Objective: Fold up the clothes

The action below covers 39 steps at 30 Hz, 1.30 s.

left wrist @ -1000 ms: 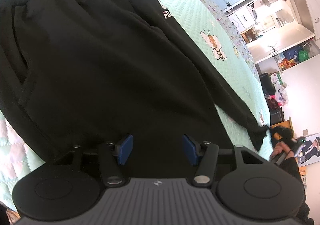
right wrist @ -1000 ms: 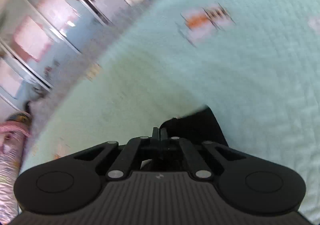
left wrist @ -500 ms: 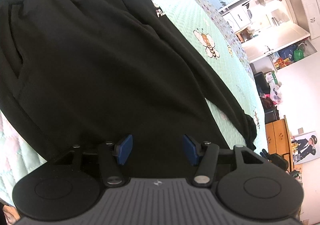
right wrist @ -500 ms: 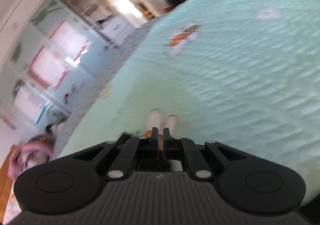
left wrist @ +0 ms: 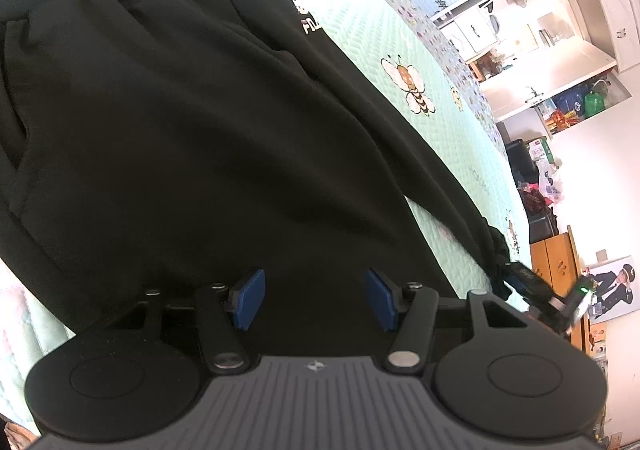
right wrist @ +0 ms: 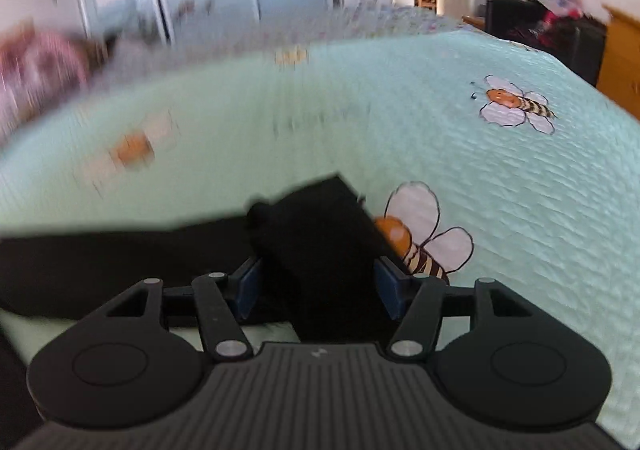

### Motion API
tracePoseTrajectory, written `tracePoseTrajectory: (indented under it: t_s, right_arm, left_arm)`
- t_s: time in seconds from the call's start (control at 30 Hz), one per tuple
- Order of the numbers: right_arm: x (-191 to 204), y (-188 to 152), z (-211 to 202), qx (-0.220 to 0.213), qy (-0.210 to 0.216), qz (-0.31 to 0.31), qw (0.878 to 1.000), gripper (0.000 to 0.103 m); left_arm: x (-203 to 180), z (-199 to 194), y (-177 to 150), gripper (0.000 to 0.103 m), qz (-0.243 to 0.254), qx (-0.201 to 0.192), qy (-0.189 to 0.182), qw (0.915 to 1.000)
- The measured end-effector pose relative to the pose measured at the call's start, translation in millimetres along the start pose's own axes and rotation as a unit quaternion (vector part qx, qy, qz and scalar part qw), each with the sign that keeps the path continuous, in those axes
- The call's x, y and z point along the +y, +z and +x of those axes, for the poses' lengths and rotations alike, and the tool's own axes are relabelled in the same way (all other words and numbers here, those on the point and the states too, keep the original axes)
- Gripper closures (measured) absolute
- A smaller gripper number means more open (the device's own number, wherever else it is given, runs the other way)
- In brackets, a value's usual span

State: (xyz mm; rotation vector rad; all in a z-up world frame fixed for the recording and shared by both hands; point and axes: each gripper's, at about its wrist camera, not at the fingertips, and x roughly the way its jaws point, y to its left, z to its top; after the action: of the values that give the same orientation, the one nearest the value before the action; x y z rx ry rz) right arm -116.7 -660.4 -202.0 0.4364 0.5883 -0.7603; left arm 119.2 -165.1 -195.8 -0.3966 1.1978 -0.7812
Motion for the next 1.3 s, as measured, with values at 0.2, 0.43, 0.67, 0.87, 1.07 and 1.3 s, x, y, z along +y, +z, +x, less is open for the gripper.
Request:
tracePoseTrajectory:
  t_s: [0.2,0.43,0.67,0.87,1.07,1.3]
  right_arm:
    - [-55,27,-1,-0.042,-0.008,0.120,0.992,0.087]
    - [-114,27,-5,-0.043,0.002,0.255,0.966,0.085]
    - [-67,0,-49,-0.101,0.052,0.169,0.979,0.055]
    - [-66,5,-14,-0.046,0.037,0.136,0.989,0.056]
    - [-58,-10,2,-0.005,0.009,0.046,0.999,0.064]
    - [-63,-25,-18,-0.025,-0.001,0.032,0.999,0.093]
  left_arm:
    - [3,-3,3,0.043,-0.002,-0.007,0.002,1.0000]
    - [-2,-1,1,0.043,0.003,-0.003,-0.002,1.0000]
    - [-6,1,-1,0.043,0.008,0.001,-0.007,0.9999]
    - [-8,3,-3,0.043,0.010,0.007,-0.006,0.9999]
    - [-2,7,-2,0.043,0.001,0.007,-0.001,1.0000]
    - [-4,8,-5,0.043,0.004,0.010,-0.003,0.9999]
